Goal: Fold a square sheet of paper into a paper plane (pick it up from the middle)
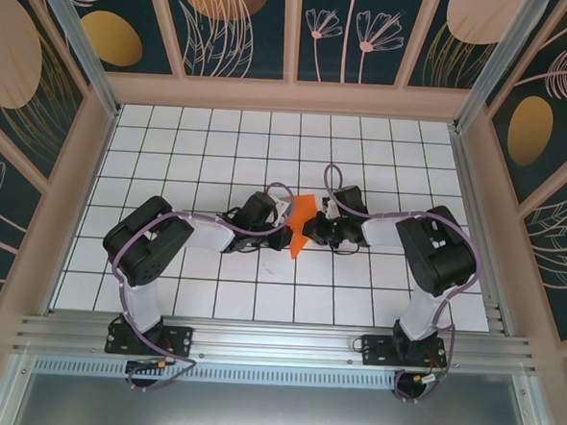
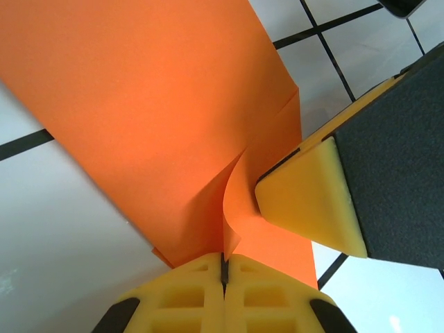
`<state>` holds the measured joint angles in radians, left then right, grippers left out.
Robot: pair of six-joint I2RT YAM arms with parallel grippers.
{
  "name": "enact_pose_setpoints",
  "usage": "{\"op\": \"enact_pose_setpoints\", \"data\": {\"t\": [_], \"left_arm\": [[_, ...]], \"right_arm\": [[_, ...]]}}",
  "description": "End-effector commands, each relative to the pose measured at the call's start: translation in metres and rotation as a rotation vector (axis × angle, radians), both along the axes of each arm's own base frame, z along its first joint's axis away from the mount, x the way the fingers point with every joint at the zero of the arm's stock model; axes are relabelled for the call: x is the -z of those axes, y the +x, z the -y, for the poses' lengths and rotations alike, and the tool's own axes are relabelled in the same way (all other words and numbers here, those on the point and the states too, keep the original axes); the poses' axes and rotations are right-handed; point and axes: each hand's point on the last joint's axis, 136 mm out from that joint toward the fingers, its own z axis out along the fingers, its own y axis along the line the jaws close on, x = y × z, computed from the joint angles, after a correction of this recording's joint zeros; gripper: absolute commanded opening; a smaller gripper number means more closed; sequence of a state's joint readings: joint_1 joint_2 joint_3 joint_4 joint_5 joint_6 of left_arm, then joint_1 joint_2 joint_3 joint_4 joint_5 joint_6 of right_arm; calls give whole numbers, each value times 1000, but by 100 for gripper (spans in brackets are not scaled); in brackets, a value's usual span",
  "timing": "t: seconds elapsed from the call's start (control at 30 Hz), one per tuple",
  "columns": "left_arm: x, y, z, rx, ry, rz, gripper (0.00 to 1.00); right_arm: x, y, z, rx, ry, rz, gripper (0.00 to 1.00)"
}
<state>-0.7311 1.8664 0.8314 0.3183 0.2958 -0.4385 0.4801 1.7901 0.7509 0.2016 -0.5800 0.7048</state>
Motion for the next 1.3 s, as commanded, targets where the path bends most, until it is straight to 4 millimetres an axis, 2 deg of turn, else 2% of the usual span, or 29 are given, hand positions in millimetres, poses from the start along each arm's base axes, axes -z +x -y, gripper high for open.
{"op": "enact_pose_setpoints", "data": {"t": [0.0,0.13,0.23,0.37,0.47,0.63,0.7,0.9,1.0,1.1,1.27], "left_arm": [[46,-23,-27,-21,144,-137,0],[47,-24,-29,-23,152,-138,0],[47,-24,-29,-22,152,-141,0],[46,-24,-28,-19,149,-140,0],[47,-24,-29,-19,153,-141,0],[47,-24,-28,-18,152,-141,0],[48,-24,-28,-19,153,-143,0],[49,-25,-29,-15,158,-145,0],[49,-25,-30,-16,160,-147,0],[50,-25,-30,-19,158,-148,0],[49,-24,-28,-20,156,-148,0]], "right_arm": [[17,-3,7,3,-59,-25,10],[-16,8,4,-4,-1,51,11],[-21,16,7,-3,8,67,11],[-11,21,14,10,-11,50,11],[4,25,23,36,-67,27,11],[27,21,32,55,-130,-30,11],[29,21,34,58,-138,-38,10],[-12,35,26,55,-41,44,11],[-25,42,24,44,-23,79,11],[-15,43,26,38,-40,60,11],[18,36,35,62,-100,-12,11]]}}
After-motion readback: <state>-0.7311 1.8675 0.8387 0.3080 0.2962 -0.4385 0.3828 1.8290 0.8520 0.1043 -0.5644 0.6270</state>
